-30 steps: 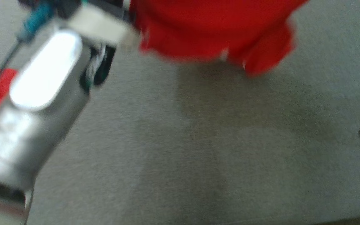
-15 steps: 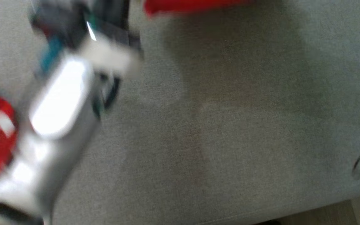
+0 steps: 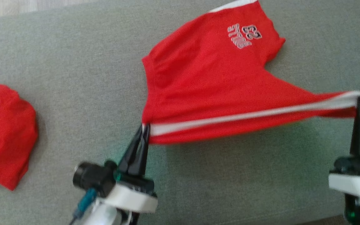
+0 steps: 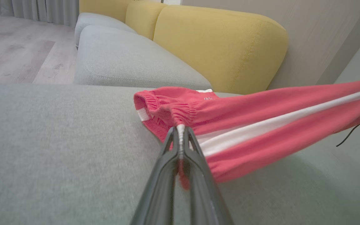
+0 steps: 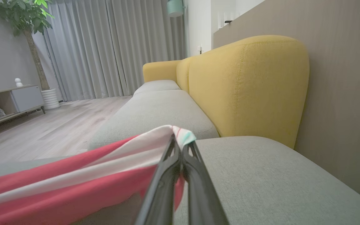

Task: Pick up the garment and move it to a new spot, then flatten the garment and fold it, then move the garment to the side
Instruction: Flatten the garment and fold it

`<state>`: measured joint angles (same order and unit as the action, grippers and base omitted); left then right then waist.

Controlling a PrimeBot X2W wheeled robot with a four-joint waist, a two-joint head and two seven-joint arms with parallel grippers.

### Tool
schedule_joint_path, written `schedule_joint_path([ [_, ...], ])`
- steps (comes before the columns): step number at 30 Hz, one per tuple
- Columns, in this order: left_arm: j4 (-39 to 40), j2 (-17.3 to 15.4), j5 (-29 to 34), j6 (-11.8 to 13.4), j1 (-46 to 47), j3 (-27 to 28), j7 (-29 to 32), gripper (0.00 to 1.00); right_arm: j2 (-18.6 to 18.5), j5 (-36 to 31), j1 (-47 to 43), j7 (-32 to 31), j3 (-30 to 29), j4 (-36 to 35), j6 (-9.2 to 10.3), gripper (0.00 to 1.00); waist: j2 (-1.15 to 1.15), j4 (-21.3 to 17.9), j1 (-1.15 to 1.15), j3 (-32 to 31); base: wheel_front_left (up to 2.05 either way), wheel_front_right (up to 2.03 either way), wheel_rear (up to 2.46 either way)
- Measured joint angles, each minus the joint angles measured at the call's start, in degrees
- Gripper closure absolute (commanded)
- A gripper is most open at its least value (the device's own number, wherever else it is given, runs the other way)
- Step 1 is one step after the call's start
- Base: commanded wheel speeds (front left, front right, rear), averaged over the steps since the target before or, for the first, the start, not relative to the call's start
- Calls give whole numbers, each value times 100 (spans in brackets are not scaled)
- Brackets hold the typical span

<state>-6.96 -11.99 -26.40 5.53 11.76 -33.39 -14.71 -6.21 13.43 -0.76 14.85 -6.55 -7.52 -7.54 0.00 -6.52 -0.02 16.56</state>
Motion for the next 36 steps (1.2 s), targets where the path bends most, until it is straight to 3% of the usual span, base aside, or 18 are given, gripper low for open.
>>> schedule_joint_path([
  [4, 200, 2, 108, -3, -465, 4, 0, 100, 96, -82, -443, -7, -86, -232, 0, 100, 0, 16, 0, -51, 0, 0, 0],
  [9, 154, 111, 160, -48, -313, 37, 0, 100, 56, -114, -147, -7, -121, -107, 0, 100, 0, 67, 1, -33, 0, 0, 0],
  [25, -1590, 879, 157, -204, 2722, 147, 196, 100, -1089, -176, 3559, -5, 623, 3010, 0, 100, 0, 619, 4, 1036, 0, 0, 0],
  [34, -2439, 966, -33, -341, 3539, -75, 93, 100, -1281, -182, 4685, -5, 1180, 4212, 0, 100, 0, 780, 3, 1401, 0, 0, 0],
  [35, -2514, 970, -37, -353, 3606, -99, 92, 100, -1281, -141, 4769, -5, 1228, 4305, 0, 91, 0, 785, 3, 1432, 0, 0, 0],
  [36, -2587, 970, -40, -357, 3670, -140, 91, 96, -1280, -109, 4846, -5, 1268, 4391, 0, 73, 0, 791, 3, 1461, 0, 0, 0],
])
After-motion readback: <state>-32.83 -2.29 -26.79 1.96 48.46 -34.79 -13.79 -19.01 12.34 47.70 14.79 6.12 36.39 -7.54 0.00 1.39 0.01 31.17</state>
